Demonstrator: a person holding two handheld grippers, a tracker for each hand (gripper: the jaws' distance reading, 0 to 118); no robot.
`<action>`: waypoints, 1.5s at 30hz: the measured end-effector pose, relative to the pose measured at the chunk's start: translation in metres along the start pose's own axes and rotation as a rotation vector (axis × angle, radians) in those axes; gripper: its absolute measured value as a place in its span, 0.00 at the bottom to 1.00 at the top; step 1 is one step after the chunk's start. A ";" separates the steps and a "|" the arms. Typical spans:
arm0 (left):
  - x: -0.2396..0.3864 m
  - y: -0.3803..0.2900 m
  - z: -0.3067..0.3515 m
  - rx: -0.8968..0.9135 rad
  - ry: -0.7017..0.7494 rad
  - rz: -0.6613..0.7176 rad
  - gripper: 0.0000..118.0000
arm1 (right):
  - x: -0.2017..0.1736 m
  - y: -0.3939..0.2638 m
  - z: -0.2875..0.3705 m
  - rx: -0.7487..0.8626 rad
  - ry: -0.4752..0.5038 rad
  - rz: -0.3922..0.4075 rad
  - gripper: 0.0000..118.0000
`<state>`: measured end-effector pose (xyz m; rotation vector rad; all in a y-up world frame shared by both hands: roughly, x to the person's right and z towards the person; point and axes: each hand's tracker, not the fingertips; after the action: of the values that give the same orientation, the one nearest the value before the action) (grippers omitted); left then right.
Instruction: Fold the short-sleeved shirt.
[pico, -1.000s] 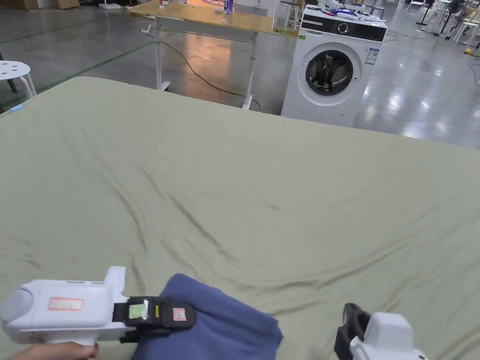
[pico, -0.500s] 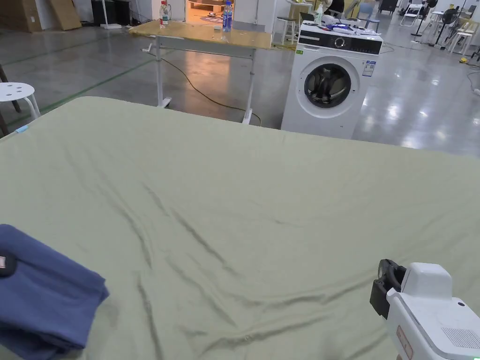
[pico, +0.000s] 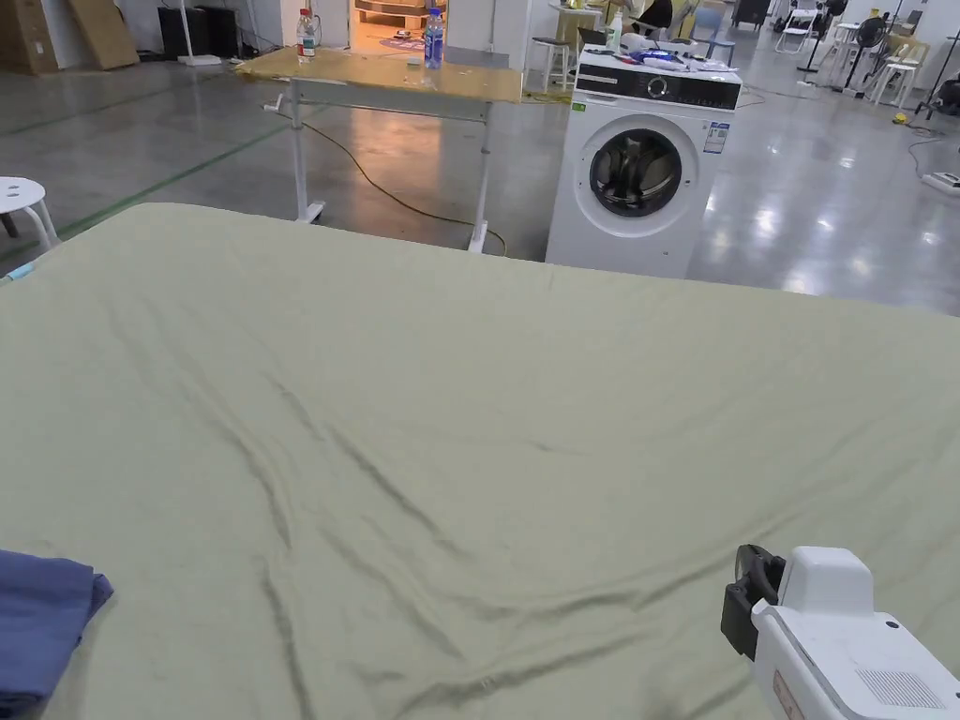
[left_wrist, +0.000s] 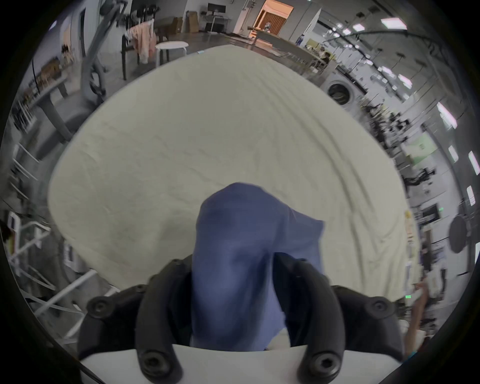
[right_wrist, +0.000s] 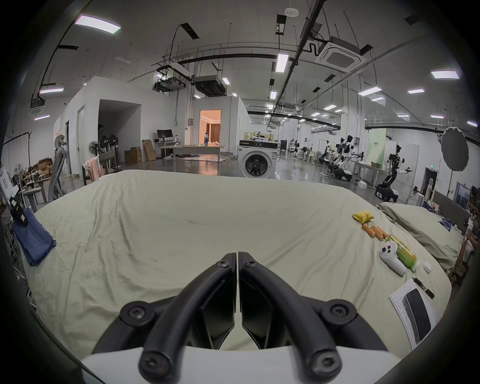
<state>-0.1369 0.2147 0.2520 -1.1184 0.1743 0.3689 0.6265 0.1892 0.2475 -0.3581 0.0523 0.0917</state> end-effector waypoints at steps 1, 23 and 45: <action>0.003 -0.001 0.000 0.004 0.049 -0.022 0.50 | 0.000 0.000 0.000 -0.002 0.002 0.002 0.00; 0.080 -0.046 0.031 0.486 0.184 -0.111 0.00 | 0.007 -0.004 0.003 0.006 0.008 -0.038 0.00; 0.383 -0.162 -0.011 0.938 -0.075 -0.396 0.00 | 0.002 0.014 0.018 0.121 -0.030 -0.048 0.00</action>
<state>0.2791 0.2196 0.2621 -0.1944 0.0401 -0.0468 0.6278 0.2086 0.2599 -0.2368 0.0196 0.0458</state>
